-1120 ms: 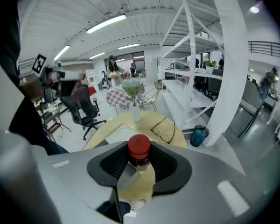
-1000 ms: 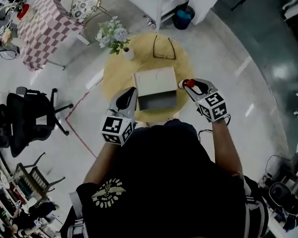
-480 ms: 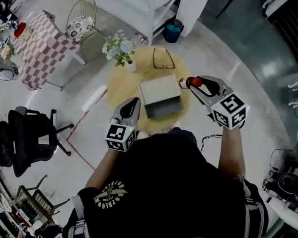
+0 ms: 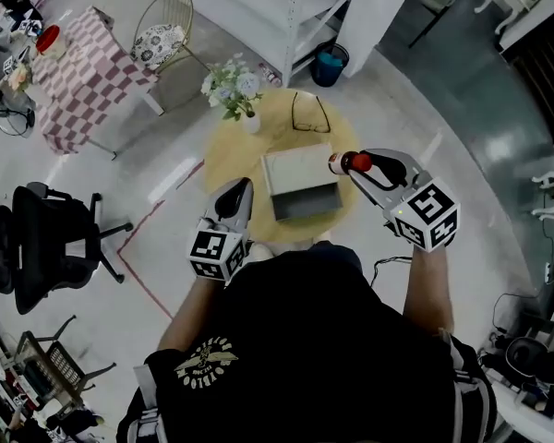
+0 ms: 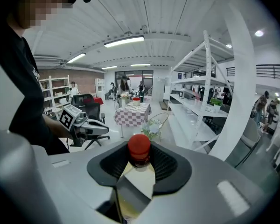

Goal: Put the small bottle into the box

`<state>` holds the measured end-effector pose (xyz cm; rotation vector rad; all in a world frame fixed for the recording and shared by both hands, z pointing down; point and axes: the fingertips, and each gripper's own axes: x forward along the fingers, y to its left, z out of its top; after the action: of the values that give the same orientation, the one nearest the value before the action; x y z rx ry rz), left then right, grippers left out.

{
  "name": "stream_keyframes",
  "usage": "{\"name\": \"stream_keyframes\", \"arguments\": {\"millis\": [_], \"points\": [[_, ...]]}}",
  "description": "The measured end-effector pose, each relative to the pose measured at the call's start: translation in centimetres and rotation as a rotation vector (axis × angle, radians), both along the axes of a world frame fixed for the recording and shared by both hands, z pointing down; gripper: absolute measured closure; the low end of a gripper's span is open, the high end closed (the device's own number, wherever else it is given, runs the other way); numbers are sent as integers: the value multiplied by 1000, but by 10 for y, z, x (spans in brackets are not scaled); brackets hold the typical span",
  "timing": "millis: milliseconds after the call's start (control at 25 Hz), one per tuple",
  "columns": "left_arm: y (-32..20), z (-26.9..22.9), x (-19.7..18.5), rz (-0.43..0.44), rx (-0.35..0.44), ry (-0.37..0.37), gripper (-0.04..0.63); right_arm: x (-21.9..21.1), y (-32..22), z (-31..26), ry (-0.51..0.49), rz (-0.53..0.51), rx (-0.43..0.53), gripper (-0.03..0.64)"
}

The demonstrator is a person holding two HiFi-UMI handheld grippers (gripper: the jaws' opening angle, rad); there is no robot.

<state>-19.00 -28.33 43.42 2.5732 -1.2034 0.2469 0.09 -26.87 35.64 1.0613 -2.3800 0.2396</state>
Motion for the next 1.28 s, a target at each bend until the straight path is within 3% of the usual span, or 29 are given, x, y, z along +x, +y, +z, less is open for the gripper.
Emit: {"name": "stream_keyframes", "arguments": {"millis": [320,680,960,1280], "points": [[5,11,0,-104,-42,-13,595,-19,-3,75,75,-145,-122,465],[18,26,11,-238,-97,-56,595,-3,5,244,218,-282,-306,463],[40,50,-6,-377,-172,-108,595,5,3,346,242,-278,-326,463],[64,56,-5,-435,-182,-160,595,0,8,403,251,-285,-324,465]]}}
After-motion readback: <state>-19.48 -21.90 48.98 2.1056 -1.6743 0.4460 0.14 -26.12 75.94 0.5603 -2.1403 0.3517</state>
